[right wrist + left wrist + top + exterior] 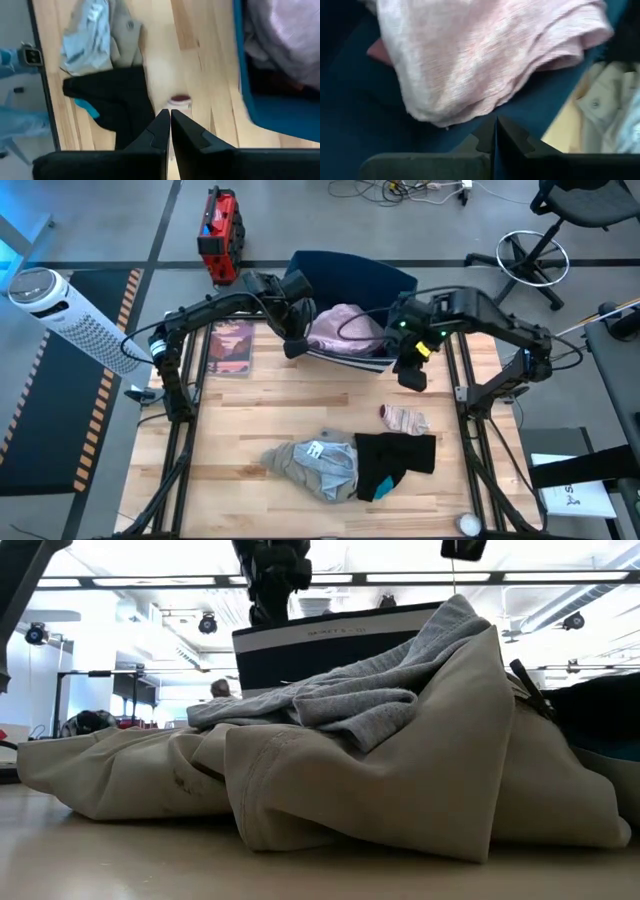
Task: Sort clothes
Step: Put the black underwear into the blue laundry bin
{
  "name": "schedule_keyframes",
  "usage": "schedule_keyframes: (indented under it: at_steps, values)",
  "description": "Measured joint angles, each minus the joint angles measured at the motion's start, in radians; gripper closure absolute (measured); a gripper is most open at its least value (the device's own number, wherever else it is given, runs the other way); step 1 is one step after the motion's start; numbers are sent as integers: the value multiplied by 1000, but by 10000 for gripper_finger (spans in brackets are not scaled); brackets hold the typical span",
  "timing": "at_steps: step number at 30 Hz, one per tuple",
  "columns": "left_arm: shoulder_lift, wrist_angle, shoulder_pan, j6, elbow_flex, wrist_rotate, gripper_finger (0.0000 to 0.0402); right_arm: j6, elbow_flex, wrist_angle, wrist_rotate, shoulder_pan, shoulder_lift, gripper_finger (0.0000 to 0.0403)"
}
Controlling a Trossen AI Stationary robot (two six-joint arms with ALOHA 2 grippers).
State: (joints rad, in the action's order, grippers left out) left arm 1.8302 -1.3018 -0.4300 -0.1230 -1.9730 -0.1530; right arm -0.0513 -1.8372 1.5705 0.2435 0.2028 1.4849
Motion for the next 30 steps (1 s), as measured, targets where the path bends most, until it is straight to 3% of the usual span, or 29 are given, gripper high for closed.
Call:
schedule_keyframes:
  at_steps: [7,17,24,30]
  values:
    - [-10,-1,17,17,-113,-73,401,4,74,-1,-47,5,-2,403]
    - [-65,2,39,121,-372,-75,401,25,148,-13,-176,43,-3,403]
    - [-193,64,43,194,-365,-69,402,-22,174,-12,-382,80,-8,403]
    - [-263,56,51,218,-364,0,402,-60,174,-12,-409,106,-87,403]
